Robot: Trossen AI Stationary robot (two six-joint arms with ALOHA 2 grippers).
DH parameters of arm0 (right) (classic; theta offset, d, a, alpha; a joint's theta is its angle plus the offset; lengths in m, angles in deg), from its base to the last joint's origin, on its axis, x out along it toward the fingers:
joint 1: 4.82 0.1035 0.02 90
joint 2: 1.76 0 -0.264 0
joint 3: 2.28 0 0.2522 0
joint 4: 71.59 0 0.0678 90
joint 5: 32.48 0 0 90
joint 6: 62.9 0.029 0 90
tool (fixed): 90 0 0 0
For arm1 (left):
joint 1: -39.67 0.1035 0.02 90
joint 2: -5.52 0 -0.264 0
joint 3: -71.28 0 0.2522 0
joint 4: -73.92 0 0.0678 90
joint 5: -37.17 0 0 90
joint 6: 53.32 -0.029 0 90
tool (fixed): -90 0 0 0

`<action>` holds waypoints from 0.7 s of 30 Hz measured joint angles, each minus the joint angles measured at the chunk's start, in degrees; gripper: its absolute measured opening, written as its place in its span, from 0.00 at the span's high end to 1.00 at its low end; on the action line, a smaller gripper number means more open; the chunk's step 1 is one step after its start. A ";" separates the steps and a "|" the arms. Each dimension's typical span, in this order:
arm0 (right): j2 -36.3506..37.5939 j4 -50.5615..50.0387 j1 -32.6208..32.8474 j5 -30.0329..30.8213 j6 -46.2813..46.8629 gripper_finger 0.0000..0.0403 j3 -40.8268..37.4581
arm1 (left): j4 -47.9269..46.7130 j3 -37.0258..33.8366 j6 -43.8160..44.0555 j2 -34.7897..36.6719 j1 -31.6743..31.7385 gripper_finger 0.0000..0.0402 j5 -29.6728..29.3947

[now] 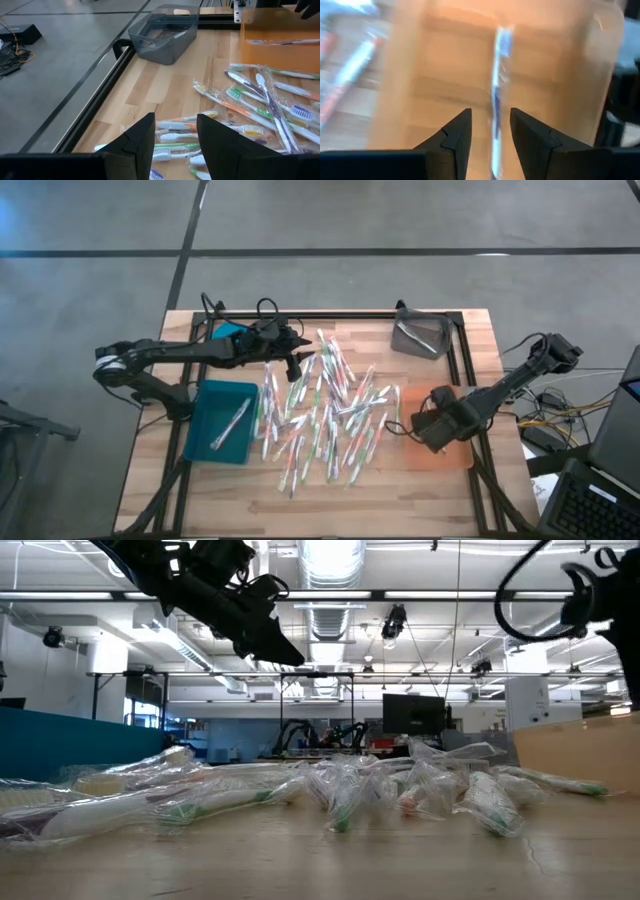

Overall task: Pick & Place Toothbrushes
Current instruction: Put the green toothbrush into the black bin

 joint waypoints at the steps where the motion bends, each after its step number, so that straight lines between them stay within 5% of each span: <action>1: 0.04 -0.12 -0.20 1.11 -0.57 0.70 0.42 | 0.00 0.00 0.00 0.00 -0.01 0.62 0.00; 21: 0.04 -1.14 -14.89 17.07 -33.03 0.84 9.90 | -4.04 -0.02 8.80 0.00 -0.09 0.62 0.17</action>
